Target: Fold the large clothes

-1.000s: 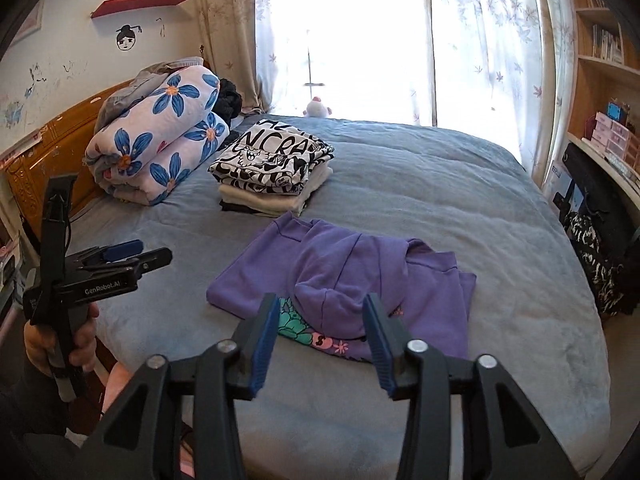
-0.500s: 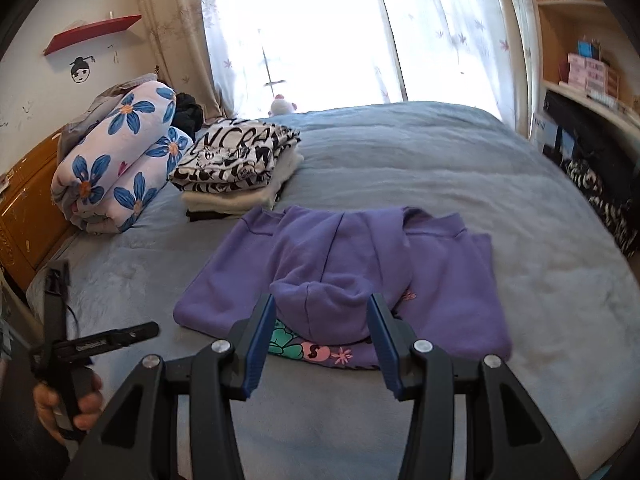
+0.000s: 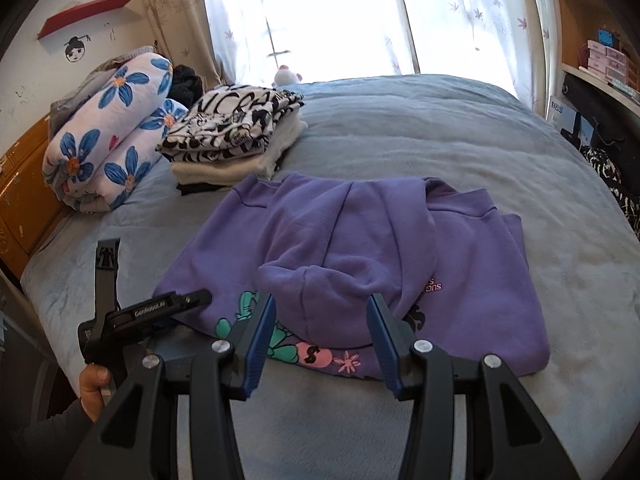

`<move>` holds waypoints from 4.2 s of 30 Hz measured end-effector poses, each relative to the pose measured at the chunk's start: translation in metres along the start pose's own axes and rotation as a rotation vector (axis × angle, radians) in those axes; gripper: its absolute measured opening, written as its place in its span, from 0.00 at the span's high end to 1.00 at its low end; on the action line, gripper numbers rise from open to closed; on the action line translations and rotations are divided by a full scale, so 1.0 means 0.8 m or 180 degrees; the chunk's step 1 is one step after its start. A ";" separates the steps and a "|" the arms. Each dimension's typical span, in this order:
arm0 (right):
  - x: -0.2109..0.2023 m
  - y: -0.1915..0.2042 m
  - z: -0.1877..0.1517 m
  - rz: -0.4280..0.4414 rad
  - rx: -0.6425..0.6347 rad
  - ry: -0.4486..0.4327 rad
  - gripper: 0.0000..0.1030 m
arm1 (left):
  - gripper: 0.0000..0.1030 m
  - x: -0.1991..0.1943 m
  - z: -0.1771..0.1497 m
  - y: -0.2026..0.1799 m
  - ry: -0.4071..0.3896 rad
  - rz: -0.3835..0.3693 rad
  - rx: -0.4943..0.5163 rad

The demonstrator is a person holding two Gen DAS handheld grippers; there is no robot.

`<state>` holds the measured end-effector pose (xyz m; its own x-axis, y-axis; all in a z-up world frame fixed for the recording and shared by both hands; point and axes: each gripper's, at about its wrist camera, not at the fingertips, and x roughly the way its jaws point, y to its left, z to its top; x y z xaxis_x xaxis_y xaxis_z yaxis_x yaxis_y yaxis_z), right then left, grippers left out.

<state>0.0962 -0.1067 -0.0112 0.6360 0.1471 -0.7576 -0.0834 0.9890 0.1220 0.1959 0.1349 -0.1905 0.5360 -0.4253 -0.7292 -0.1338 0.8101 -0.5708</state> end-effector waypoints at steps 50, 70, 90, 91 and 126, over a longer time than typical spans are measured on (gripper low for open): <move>-0.045 -0.284 -0.143 -0.0379 0.1573 0.0059 0.85 | 0.81 0.135 -0.200 -0.468 -0.0377 -0.0039 0.3156; -0.048 -0.309 -0.131 -0.0385 0.1652 -0.0028 0.85 | 0.20 0.080 -0.195 -0.453 0.0159 -0.0587 0.3410; -0.003 -0.295 0.024 0.0597 0.1535 0.0168 0.66 | 0.20 0.067 0.047 -0.330 0.0303 0.0210 0.1960; 0.010 -0.294 0.029 0.0627 0.1535 0.0262 0.66 | 0.20 0.077 0.055 -0.324 0.0369 0.0223 0.1881; 0.084 -0.317 -0.031 0.0076 0.1607 0.0418 0.79 | 0.15 0.156 -0.010 -0.413 0.0047 0.0376 0.2549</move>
<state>0.1407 -0.3471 -0.1090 0.5340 0.2021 -0.8209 0.3043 0.8600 0.4097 0.3003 -0.1889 -0.0957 0.5440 -0.3195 -0.7759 0.4516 0.8908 -0.0502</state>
